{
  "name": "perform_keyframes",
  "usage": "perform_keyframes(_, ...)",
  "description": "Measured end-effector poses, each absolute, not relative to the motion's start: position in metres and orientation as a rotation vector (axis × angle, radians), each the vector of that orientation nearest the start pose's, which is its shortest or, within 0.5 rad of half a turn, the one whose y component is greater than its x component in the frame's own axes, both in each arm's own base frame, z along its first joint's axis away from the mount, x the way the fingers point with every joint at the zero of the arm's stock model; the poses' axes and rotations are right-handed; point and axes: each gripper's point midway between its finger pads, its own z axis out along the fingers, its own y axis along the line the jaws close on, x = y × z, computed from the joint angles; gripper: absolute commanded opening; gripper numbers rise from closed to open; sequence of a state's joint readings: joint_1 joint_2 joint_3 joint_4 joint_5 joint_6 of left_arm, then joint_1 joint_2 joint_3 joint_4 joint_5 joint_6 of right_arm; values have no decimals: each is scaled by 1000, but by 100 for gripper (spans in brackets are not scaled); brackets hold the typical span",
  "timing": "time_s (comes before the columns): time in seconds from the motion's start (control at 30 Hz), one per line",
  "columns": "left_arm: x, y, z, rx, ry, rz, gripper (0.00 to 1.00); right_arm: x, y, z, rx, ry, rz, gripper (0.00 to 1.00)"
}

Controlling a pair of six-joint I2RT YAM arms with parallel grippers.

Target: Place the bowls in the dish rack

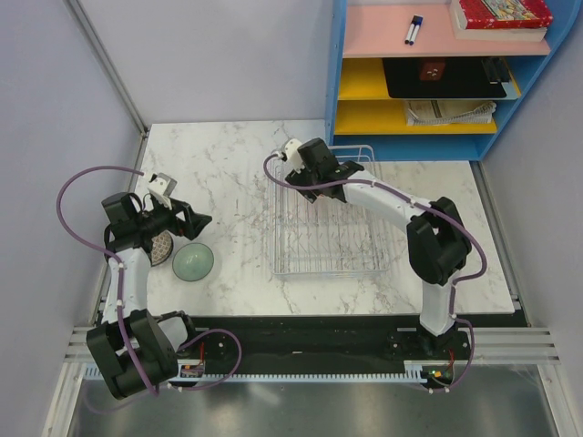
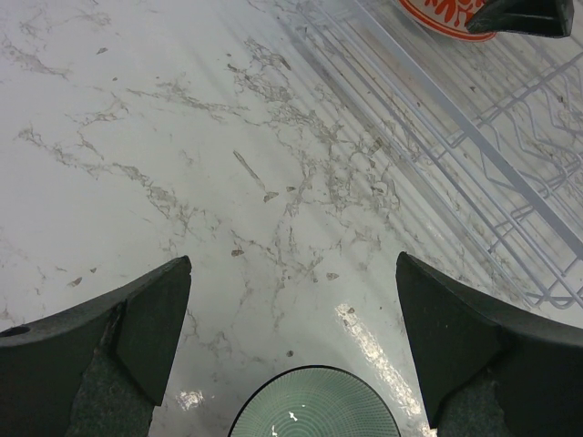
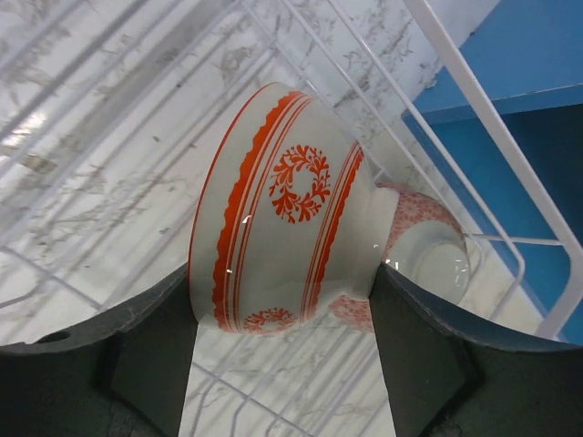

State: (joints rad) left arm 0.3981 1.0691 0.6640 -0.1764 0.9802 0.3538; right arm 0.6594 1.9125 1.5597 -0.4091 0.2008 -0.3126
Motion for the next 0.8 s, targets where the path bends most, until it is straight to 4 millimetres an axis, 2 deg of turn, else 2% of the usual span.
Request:
perform_keyframes(0.17, 305, -21, 169, 489, 1858, -552, 100, 441, 265, 123, -1110, 2052, -255, 0)
perform_keyframes(0.4, 305, -21, 166, 486, 1863, -556, 100, 452, 264, 114, -1229, 1977, -430, 0)
perform_keyframes(0.57, 305, -21, 166, 487, 1861, -555, 100, 457, 271, 105, -1308, 1922, -500, 0)
perform_keyframes(0.8, 304, -22, 165, 486, 1863, -557, 100, 456, 295, 107, -1390, 1816, -517, 0)
